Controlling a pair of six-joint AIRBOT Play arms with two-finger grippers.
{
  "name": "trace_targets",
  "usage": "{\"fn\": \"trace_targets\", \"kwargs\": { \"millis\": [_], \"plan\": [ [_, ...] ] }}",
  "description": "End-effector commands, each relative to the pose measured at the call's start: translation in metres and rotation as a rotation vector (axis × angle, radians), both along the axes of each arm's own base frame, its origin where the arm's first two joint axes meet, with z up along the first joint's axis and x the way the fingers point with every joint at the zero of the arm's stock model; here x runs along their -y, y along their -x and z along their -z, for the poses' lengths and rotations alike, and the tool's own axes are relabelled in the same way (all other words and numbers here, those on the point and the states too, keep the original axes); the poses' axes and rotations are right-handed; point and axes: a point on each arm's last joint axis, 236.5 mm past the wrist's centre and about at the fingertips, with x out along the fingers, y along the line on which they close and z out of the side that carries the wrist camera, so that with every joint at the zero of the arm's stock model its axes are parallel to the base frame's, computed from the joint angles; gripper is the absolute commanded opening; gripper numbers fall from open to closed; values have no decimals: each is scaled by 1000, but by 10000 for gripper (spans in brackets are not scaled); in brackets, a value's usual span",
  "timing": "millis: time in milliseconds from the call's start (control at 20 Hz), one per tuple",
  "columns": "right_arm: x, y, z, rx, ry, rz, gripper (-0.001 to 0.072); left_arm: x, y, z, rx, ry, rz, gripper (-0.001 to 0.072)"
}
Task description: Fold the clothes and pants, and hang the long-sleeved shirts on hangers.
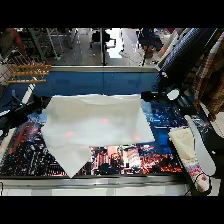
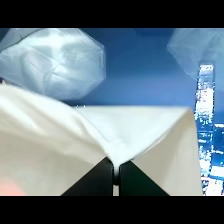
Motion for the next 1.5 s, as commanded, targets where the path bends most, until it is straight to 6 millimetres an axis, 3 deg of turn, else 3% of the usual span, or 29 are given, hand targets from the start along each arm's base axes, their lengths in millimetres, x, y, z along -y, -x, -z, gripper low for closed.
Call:
{"fn": "trace_targets", "kwargs": {
  "millis": [0,150,300,350,400,500,600,700,800,900,1000,1150,1300,1450],
  "plan": [
    [-5,21,26,-123,35,-80,16,-6,31,29,-160,21,121,2],
    [5,42,48,-231,80,-123,16,-26,75,72,-371,-56,181,3],
    [4,31,69,-228,80,-104,19,-23,72,84,-363,-108,199,6],
    [2,28,75,-226,82,-100,20,-21,66,88,-336,-158,207,42],
    [2,29,80,-238,81,-102,128,-17,64,90,-322,-182,221,145],
    [8,46,88,-314,92,-127,577,-10,70,85,-319,-170,257,539],
    [32,78,101,-455,110,-148,505,-10,97,81,-357,-169,349,524],
    [58,110,111,-583,66,-137,499,-20,154,97,-538,-226,478,407],
    [75,140,123,-694,-4,-117,499,-32,212,116,-752,-300,537,406],
    [82,162,133,-761,-63,-112,499,-15,244,123,-780,-294,534,408],
    [79,172,135,-769,-94,-158,499,10,266,129,-732,-284,537,409],
    [71,168,132,-736,-119,-201,499,36,289,143,-710,-307,552,409],
    [70,170,135,-749,-130,-204,499,50,303,153,-740,-295,585,422],
    [62,170,140,-749,-144,-229,478,51,304,155,-742,-301,590,422]
  ]
}}
